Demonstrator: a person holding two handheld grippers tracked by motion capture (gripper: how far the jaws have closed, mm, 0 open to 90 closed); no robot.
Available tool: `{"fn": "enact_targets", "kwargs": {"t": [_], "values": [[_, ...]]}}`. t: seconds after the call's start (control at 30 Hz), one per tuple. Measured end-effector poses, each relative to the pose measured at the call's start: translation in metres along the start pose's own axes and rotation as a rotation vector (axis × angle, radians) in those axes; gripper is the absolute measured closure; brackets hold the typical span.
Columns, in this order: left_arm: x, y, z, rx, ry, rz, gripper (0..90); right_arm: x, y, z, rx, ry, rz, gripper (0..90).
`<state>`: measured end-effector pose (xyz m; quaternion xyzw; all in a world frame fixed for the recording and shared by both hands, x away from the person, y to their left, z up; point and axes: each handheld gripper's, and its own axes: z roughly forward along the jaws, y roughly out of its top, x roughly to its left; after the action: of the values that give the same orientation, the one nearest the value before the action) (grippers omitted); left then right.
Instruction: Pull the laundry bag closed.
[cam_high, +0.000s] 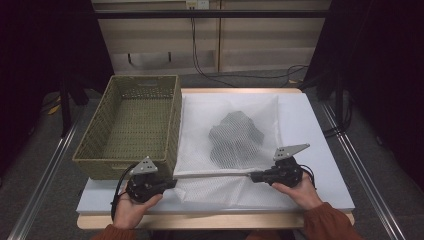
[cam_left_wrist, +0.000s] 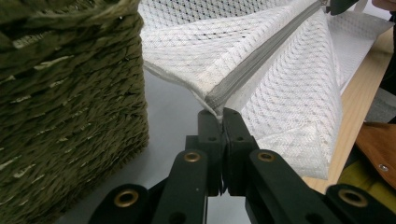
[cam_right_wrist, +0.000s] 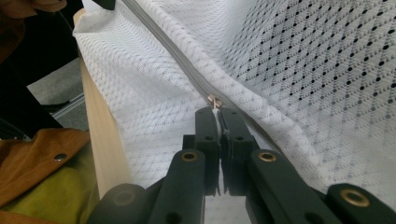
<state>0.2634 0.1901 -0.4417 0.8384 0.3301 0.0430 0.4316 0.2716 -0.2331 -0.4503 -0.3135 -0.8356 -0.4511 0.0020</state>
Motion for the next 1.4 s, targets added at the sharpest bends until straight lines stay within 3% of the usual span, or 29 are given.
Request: {"fn": "enact_targets", "kwargs": {"t": [1.4], "values": [[0.000, 0.000, 0.002, 0.007, 0.005, -0.008, 88.1, -0.004, -0.015, -0.014, -0.003, -0.019, 0.030, 86.7]]}}
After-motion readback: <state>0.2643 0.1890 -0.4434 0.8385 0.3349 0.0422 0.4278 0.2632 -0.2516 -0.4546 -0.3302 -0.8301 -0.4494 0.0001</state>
